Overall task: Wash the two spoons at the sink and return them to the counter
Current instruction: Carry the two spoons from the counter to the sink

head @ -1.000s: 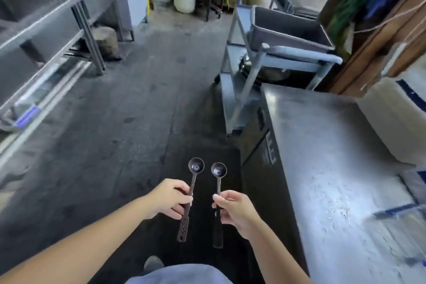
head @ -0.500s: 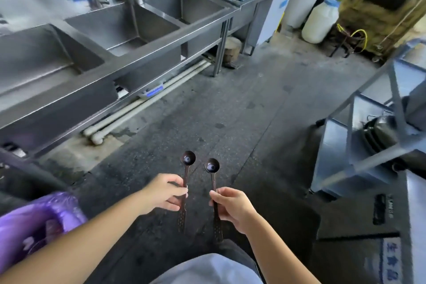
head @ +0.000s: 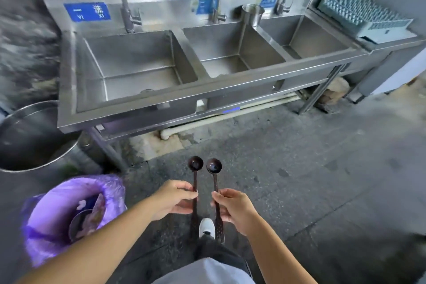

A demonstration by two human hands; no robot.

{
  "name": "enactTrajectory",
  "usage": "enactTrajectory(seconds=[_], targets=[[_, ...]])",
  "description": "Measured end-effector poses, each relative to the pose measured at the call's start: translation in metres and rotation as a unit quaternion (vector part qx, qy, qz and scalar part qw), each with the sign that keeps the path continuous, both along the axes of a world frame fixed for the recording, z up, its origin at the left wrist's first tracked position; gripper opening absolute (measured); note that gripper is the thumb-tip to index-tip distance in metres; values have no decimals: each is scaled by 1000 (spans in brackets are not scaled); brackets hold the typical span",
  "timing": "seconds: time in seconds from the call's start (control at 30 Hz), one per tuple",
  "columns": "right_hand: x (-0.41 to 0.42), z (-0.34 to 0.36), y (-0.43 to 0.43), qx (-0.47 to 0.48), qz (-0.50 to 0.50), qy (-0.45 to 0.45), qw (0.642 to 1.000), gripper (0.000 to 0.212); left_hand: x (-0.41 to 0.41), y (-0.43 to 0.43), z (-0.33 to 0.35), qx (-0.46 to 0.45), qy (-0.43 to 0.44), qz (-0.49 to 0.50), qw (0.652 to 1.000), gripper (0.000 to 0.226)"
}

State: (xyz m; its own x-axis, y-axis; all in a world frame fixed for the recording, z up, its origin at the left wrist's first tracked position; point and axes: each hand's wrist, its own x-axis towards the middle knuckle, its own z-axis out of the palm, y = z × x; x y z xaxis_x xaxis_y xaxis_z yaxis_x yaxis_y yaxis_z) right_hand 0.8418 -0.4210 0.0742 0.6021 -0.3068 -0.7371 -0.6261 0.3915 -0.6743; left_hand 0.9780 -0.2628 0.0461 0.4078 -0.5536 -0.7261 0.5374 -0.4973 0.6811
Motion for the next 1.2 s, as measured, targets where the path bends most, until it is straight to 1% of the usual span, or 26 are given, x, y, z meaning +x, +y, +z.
enactTrajectory(seconds=[0.17,0.27,0.37,0.47,0.57,0.63,0.73,0.83,1.03,1.13,1.2], targets=[[82,11,-58,-6,58,-1,998,18,57,-37,4,11,3,64,998,23],[123,12,-82,-4,81,-5,997,16,88,-52,7,5,-5,95,995,19],[156,8,-96,10,85,2,996,12,113,-62,11,-3,-2,114,994,11],[188,0,-109,34,91,14,995,12,142,-74,11,-24,13,135,990,13],[226,-13,-120,30,94,43,994,10,176,-89,9,-40,27,154,987,14],[256,-19,-128,34,86,47,995,14,204,-98,5,-53,39,168,984,14],[311,-27,-142,34,70,48,996,16,258,-113,-3,-53,34,184,981,14],[376,-30,-159,36,52,42,997,19,323,-129,-12,-64,35,184,980,9],[502,-15,-192,-5,44,54,998,18,455,-165,-12,-42,29,205,977,26],[556,-11,-206,-30,57,63,996,23,506,-177,-11,-57,50,177,981,29],[582,-11,-216,-51,59,75,994,18,533,-182,-13,-58,52,159,984,26]])
